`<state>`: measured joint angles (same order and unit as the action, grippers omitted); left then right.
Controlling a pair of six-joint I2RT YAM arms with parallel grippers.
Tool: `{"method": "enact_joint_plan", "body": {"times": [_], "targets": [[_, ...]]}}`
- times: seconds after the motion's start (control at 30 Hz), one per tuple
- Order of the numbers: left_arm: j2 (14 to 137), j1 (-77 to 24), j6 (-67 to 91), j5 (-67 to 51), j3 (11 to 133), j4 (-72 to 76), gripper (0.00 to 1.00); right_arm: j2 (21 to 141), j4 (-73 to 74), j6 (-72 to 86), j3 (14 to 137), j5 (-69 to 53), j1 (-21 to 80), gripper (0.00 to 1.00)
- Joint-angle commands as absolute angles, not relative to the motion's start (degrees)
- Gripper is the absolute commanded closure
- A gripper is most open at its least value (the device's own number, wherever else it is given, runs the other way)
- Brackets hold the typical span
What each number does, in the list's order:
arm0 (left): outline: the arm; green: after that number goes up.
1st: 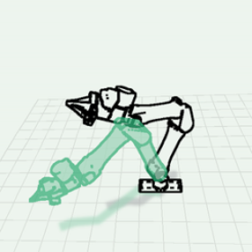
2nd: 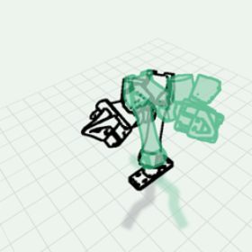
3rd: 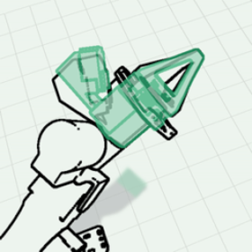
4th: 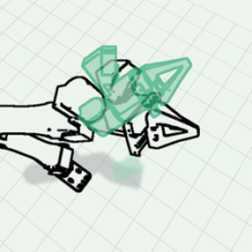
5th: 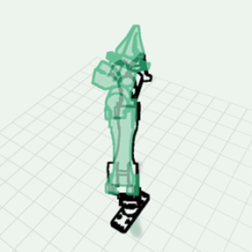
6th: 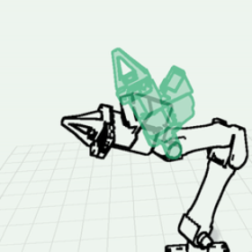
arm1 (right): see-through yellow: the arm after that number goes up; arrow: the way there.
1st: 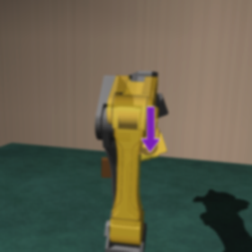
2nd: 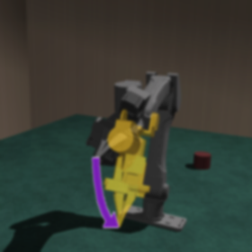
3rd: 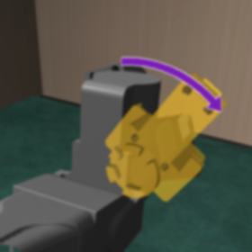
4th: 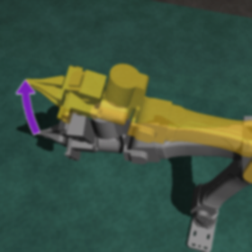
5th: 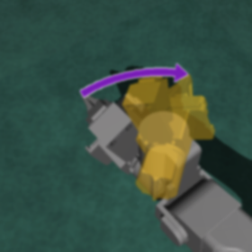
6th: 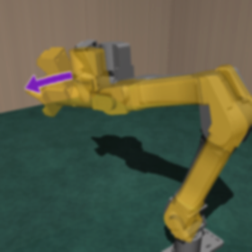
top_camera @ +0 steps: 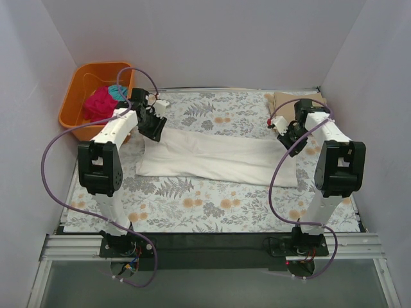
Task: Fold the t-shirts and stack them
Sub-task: Fold the tshirt
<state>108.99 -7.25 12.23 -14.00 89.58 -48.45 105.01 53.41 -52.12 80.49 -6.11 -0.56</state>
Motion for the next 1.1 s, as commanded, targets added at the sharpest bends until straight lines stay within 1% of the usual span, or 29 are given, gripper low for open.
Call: {"method": "enact_joint_plan", "body": {"times": [0.0, 0.1, 0.13, 0.17, 0.3, 0.4, 0.5, 0.6, 0.7, 0.73, 0.77, 0.83, 0.87, 0.97, 1.07], "targets": [[107.93, -9.93, 18.52, -17.05, 87.81, -49.31, 0.66, 106.43, 55.02, -51.15, 82.0, -7.29, -0.09, 0.83], [107.49, -10.46, 21.09, -17.14, 84.12, -48.0, 0.66, 107.23, 54.76, -50.98, 80.87, -8.26, 0.26, 0.82], [107.06, -10.72, 22.22, -16.7, 82.89, -47.38, 0.66, 108.01, 54.58, -50.98, 80.42, -7.48, 2.0, 0.81], [106.79, -10.98, 23.02, -16.18, 80.27, -46.68, 0.66, 108.54, 54.23, -50.8, 79.98, -7.04, 2.2, 0.81], [106.7, -11.16, 25.57, -13.19, 77.0, -44.65, 0.66, 111.09, 53.79, -51.41, 76.56, -4.14, 2.81, 0.82], [108.01, -11.16, 26.19, -10.99, 76.38, -43.69, 0.66, 109.78, 53.18, -53.43, 71.21, -2.38, 3.86, 0.82], [111.34, -11.08, 25.84, -8.01, 77.69, -42.29, 0.66, 105.92, 53.09, -55.02, 64.62, -1.23, 6.32, 0.82], [114.77, -10.72, 24.27, -6.07, 81.9, -39.39, 0.66, 100.74, 53.17, -56.51, 57.06, -0.79, 11.06, 0.83], [123.8, -10.64, 23.03, -5.71, 92.78, -39.2, 0.66, 95.72, 54.4, -56.52, 52.21, -3.51, 18.26, 0.83], [125.84, -10.55, 22.85, -5.54, 96.12, -39.55, 0.66, 93.8, 55.01, -56.34, 52.12, -5.95, 20.11, 0.83], [127.77, -10.55, 22.68, -5.97, 104.24, -40.42, 0.65, 93.08, 55.98, -55.99, 52.55, -7.37, 22.56, 0.83], [132.79, -10.46, 23.46, -6.5, 112.9, -44.81, 0.63, 92.37, 57.21, -54.59, 56.41, -10.35, 23.2, 0.83], [133.85, -10.55, 23.55, -7.29, 120.34, -46.48, 0.62, 92.46, 58.61, -54.32, 58.34, -10.89, 22.68, 0.83], [132.81, -10.46, 24.08, -8.08, 122.87, -48.25, 0.6, 92.64, 60.38, -53.7, 65.81, -12.56, 19.27, 0.84], [126.67, -10.55, 26.19, -10.19, 116.48, -46.85, 0.6, 94.91, 60.29, -53.79, 71.45, -11.43, 15.39, 0.83]]}}
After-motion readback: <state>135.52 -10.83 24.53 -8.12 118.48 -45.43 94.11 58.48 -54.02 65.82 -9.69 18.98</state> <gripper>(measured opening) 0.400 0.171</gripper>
